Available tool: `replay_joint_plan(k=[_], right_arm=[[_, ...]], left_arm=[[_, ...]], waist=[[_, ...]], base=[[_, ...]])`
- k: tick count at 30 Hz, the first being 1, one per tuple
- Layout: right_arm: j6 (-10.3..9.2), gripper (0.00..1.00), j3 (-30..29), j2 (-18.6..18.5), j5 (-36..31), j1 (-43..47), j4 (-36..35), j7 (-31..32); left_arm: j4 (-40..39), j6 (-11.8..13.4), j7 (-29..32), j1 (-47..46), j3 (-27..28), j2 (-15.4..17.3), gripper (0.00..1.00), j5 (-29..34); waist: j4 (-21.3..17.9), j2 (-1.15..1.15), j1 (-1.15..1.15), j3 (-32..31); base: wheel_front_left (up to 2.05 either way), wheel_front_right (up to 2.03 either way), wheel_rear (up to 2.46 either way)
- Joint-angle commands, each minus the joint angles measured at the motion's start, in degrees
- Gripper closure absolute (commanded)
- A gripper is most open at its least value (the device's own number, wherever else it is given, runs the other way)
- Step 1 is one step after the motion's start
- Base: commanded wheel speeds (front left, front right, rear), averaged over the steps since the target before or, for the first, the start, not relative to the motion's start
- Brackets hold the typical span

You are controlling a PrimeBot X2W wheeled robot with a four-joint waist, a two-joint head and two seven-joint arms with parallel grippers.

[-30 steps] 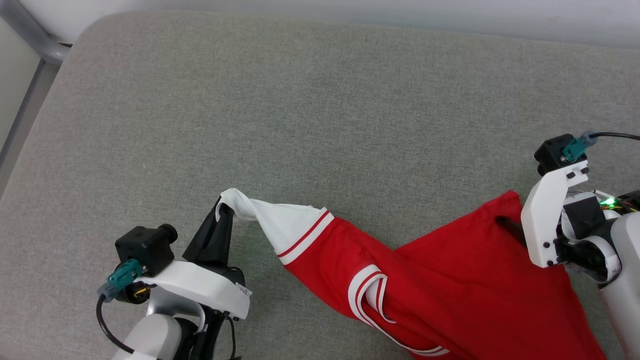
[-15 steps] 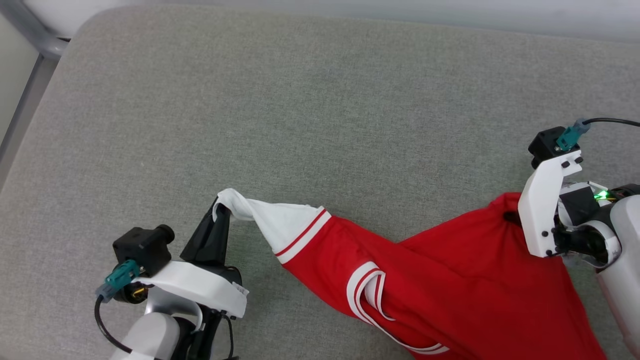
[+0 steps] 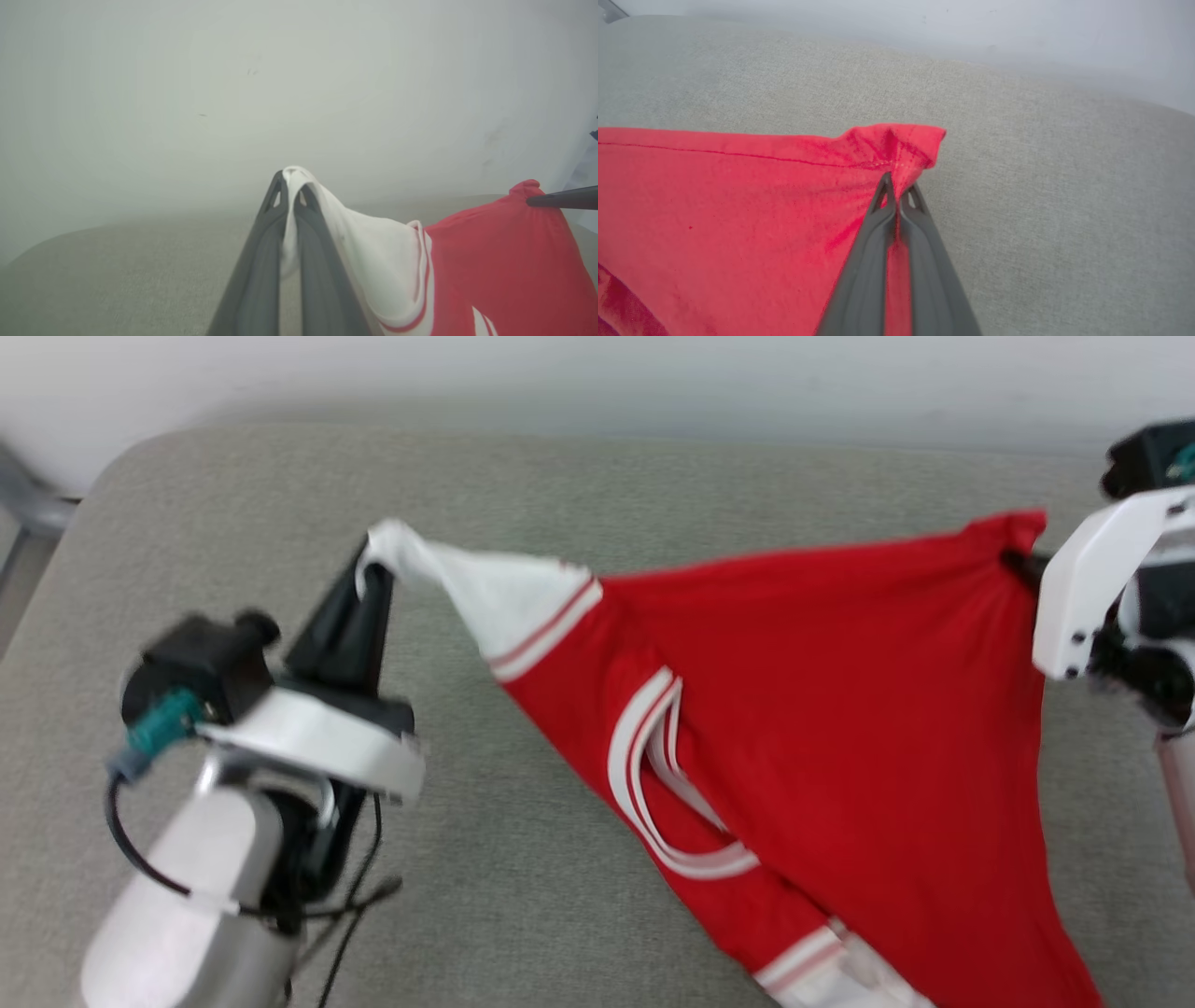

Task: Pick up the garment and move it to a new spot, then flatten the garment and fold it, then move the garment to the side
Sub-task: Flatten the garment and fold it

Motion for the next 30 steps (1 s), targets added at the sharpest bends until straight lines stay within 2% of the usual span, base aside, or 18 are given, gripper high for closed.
replay_joint_plan(k=[1,8,18,24,30], right_arm=[[-0.04,1.00,-1.2,0.6,-0.9,-1.9,-0.4,-0.9],[-0.05,1.00,-7.1,2.5,-7.5,-10.4,-1.6,-3.8],[-0.06,1.00,-14.0,5.2,-17.5,-28.2,0.0,-10.3],[-0.08,1.00,-16.9,8.1,-21.0,-39.1,2.9,-14.6],[-0.08,1.00,-18.0,10.8,-23.0,-45.6,5.5,-18.2]], left_arm=[[-0.7,-0.4,0.5,-3.1,0.2,0.4,1.00,0.7],[3.4,-2.7,3.7,-19.0,1.2,1.4,1.00,1.6],[23.1,-8.4,3.4,-45.8,2.7,2.0,1.00,2.2],[33.7,-9.9,3.0,-59.6,3.2,4.6,1.00,4.2],[41.1,-10.9,3.0,-69.7,2.2,5.5,1.00,5.3]], waist=[[-1.6,0.00,0.00,-0.6],[-3.9,0.00,0.00,1.7],[-6.4,0.00,0.00,8.2],[-8.7,0.00,0.00,12.8],[-9.5,0.00,0.00,18.0]], base=[[0.00,0.00,0.00],[0.00,0.00,0.00],[0.00,0.00,0.00],[0.00,0.00,0.00],[0.00,0.00,0.00]])
